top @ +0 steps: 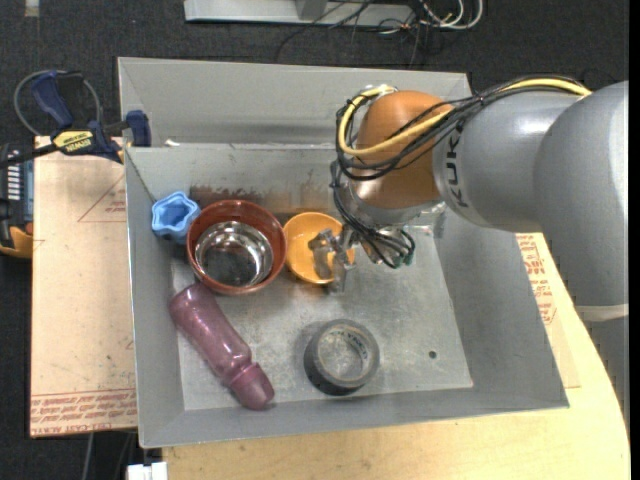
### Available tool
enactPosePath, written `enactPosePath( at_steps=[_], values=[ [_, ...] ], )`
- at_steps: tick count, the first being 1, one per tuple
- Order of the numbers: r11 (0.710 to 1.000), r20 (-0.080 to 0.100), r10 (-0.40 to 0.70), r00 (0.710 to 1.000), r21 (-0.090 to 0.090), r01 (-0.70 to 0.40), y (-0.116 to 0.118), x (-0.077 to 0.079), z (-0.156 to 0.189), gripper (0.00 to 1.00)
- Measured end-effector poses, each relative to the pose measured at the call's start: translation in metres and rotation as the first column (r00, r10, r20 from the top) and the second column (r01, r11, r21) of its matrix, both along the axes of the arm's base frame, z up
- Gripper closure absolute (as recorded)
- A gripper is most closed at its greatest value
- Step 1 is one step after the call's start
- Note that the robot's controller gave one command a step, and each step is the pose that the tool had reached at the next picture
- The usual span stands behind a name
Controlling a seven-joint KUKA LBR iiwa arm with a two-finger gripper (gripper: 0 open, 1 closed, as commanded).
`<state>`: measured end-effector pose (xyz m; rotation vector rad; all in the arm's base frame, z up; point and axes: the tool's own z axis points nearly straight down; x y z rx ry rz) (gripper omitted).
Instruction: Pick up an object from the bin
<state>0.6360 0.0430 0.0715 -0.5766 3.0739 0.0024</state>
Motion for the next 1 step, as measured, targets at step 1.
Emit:
enactPosePath(
  at_steps=[1],
  values=[
    [1.000,0.000,0.000,1.000,0.000,0.000,0.0000,0.0000,0.0000,1.00]
  ],
)
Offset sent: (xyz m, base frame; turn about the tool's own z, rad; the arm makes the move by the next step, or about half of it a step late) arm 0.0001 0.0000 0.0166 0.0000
